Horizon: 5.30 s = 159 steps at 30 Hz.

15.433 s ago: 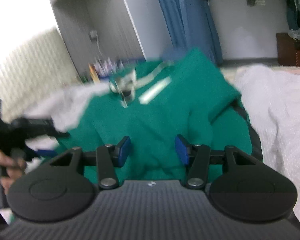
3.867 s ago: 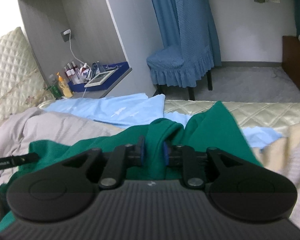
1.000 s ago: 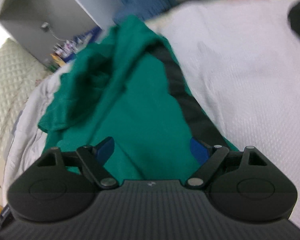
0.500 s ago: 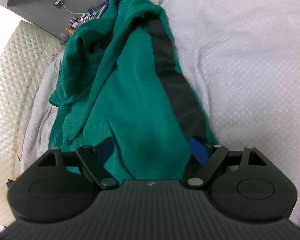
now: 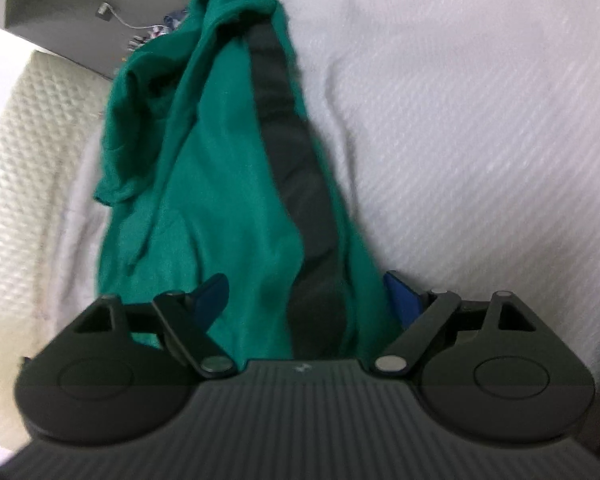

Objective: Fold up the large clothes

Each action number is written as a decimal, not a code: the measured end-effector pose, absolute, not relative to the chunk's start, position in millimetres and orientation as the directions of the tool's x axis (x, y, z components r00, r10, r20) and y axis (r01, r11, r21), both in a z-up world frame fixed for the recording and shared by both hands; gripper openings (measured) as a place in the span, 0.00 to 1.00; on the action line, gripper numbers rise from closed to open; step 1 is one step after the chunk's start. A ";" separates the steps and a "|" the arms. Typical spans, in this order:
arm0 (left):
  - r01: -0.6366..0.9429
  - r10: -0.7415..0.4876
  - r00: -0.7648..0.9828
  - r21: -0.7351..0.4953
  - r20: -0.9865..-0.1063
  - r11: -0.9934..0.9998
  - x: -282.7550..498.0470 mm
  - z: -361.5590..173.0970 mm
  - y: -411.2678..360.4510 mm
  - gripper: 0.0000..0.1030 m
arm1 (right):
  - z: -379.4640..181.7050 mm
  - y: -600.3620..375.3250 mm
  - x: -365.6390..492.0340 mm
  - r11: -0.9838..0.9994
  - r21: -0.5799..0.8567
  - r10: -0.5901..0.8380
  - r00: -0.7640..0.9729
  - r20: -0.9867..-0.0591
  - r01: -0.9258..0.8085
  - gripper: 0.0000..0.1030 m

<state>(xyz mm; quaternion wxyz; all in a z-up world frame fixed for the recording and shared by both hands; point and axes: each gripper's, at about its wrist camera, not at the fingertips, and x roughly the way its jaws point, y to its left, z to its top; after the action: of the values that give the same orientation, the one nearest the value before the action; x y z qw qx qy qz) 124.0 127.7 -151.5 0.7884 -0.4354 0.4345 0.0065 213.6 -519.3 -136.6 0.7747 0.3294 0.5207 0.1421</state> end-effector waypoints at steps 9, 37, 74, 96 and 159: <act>-0.381 -0.443 0.626 -0.747 -0.642 0.544 100.6 -149.1 126.6 0.78 | -122.6 -505.6 201.2 0.608 0.792 0.737 0.408 -0.539 -0.051 0.84; -0.148 -0.476 0.800 -0.890 -0.364 0.432 56.6 -44.5 167.6 0.11 | 31.8 -512.5 139.2 0.680 0.685 0.668 0.606 -0.432 -0.262 0.07; -0.170 -0.392 0.854 -0.895 -0.343 0.412 165.9 22.1 179.1 0.11 | 5.8 -502.6 239.2 0.538 0.834 0.500 0.752 -0.431 0.120 0.07; -0.211 -0.370 0.805 -0.807 -0.464 0.552 357.3 -141.2 199.5 0.11 | -140.3 -489.4 359.5 0.441 0.861 0.443 0.773 -0.454 0.253 0.08; -0.092 -0.065 0.784 -0.218 -0.618 0.972 318.3 -126.9 63.0 0.71 | -115.9 -313.8 425.9 0.979 0.069 0.194 0.776 -0.600 -0.191 0.37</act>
<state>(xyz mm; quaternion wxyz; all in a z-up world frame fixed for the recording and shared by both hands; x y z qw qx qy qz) 318.3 63.0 -126.9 0.9369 -0.1190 0.3287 0.0072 425.9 -313.8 -115.9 0.9424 0.0020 0.3185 0.1021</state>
